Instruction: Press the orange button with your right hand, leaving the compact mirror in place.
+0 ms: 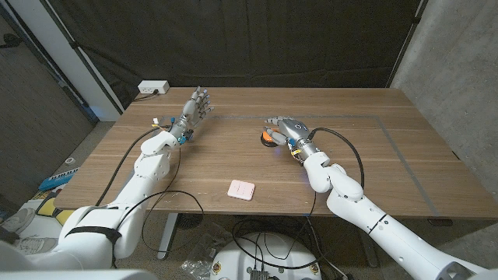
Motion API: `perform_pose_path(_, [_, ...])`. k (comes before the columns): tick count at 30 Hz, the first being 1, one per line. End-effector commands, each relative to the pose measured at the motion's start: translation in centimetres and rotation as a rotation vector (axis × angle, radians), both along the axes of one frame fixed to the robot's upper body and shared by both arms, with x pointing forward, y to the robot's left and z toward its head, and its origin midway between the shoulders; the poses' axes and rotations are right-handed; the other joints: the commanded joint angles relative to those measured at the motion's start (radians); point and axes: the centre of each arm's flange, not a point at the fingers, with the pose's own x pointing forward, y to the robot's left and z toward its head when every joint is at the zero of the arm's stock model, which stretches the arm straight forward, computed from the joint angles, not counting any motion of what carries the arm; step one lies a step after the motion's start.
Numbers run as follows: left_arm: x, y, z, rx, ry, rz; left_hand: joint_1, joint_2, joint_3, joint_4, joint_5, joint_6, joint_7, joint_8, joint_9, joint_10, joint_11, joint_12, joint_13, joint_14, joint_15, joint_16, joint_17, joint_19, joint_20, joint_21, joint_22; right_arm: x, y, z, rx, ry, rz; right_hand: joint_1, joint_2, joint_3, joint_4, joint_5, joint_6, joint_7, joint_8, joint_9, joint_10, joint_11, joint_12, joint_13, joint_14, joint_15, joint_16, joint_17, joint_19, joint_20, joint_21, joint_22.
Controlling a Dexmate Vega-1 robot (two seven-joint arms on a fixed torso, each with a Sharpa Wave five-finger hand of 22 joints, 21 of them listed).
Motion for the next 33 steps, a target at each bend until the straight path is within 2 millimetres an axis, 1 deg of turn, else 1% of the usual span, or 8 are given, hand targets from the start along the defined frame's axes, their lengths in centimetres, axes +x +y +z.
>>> perform_pose_path(1, [0.4,0.2,0.2,0.001,-0.003,-0.003,0.004,-0.005,-0.008,0.002,0.005,-0.066,-0.003,0.006,0.005,-0.056,-0.001,0.003,0.004,-0.062,-0.008,0.003,0.004,-0.041,0.006,-0.003,0.003,0.1,-0.2,0.7,0.066,-0.028,0.038,-0.015,-0.007,0.000,0.008,-0.002,-0.016,-0.003,-0.005,0.002,-0.009,0.001,-0.006,0.003,-0.011,-0.043,0.000,0.005,0.002,0.000,-0.001,0.004])
perform_pose_path(6, [0.7,0.3,0.3,0.005,0.000,-0.009,0.005,-0.005,-0.009,0.002,0.006,-0.066,-0.004,0.006,0.005,-0.054,-0.002,0.003,0.004,-0.062,-0.008,0.003,0.004,-0.041,0.007,-0.005,0.003,0.4,-0.8,1.8,0.182,-0.026,0.099,-0.022,-0.009,-0.003,0.012,-0.002,-0.018,-0.003,-0.002,0.002,-0.012,0.004,-0.005,0.003,-0.013,-0.043,0.001,0.006,0.000,0.001,-0.002,0.004])
perform_pose_path(11, [0.7,0.3,0.4,0.012,-0.005,-0.015,0.005,-0.005,-0.009,0.002,0.006,-0.065,-0.004,0.006,0.005,-0.053,-0.002,0.003,0.004,-0.061,-0.008,0.003,0.004,-0.040,0.006,-0.005,0.003,0.6,-1.7,2.6,0.269,-0.036,0.136,-0.029,-0.015,-0.008,0.014,-0.003,-0.017,0.000,0.002,0.003,-0.011,0.013,-0.001,0.003,-0.012,-0.033,0.002,0.006,-0.001,0.004,-0.002,0.004])
perform_pose_path(18, [0.1,0.9,0.3,0.013,-0.011,-0.010,0.006,-0.005,-0.009,0.002,0.006,-0.064,-0.004,0.006,0.005,-0.053,-0.001,0.003,0.004,-0.060,-0.008,0.004,0.004,-0.039,0.006,-0.006,0.003,0.5,-3.3,3.5,0.392,-0.051,0.188,-0.041,-0.022,-0.014,0.018,-0.003,0.000,0.016,0.012,0.003,0.005,0.025,0.008,0.003,-0.008,-0.024,0.004,0.005,-0.001,0.008,-0.003,0.004])
perform_pose_path(20, [-0.1,1.0,0.2,0.011,-0.010,-0.007,0.006,-0.005,-0.010,0.002,0.006,-0.064,-0.004,0.006,0.005,-0.052,-0.001,0.004,0.004,-0.059,-0.008,0.004,0.004,-0.039,0.007,-0.006,0.003,0.4,-3.8,3.5,0.444,-0.066,0.207,-0.046,-0.023,-0.017,0.021,-0.003,0.001,0.017,0.013,0.003,0.007,0.027,0.009,0.003,-0.004,-0.020,0.006,0.006,0.000,0.008,-0.003,0.004])
perform_pose_path(22, [-0.3,1.1,0.1,0.013,-0.009,-0.006,0.006,-0.005,-0.010,0.002,0.006,-0.064,-0.005,0.006,0.005,-0.052,-0.002,0.004,0.004,-0.059,-0.009,0.004,0.004,-0.039,0.007,-0.007,0.003,0.4,-4.3,3.3,0.515,-0.087,0.234,-0.058,-0.022,-0.020,0.028,-0.002,0.023,0.024,0.021,0.003,0.028,0.031,0.018,0.003,0.019,-0.018,0.014,0.006,0.009,0.012,0.000,0.005])
perform_pose_path(25, [-0.6,1.2,0.0,0.016,-0.007,-0.004,0.006,-0.005,-0.010,0.002,0.006,-0.064,-0.004,0.006,0.005,-0.051,-0.001,0.004,0.004,-0.059,-0.009,0.004,0.004,-0.039,0.008,-0.007,0.004,0.2,-5.1,3.0,0.601,-0.110,0.247,-0.064,-0.019,-0.019,0.030,-0.001,0.041,0.030,0.025,0.003,0.047,0.039,0.025,0.003,0.040,-0.013,0.018,0.005,0.018,0.015,0.003,0.005])
perform_pose_path(33, [-1.4,1.1,-0.7,0.017,-0.003,-0.006,0.007,-0.005,-0.011,0.002,0.007,-0.064,-0.004,0.006,0.005,-0.052,-0.001,0.003,0.004,-0.059,-0.009,0.004,0.004,-0.038,0.008,-0.009,0.004,-1.1,-6.2,2.2,0.673,-0.166,0.227,-0.068,-0.017,-0.017,0.032,0.000,0.052,0.032,0.027,0.002,0.064,0.045,0.030,0.003,0.056,-0.010,0.019,0.004,0.023,0.019,0.005,0.005])
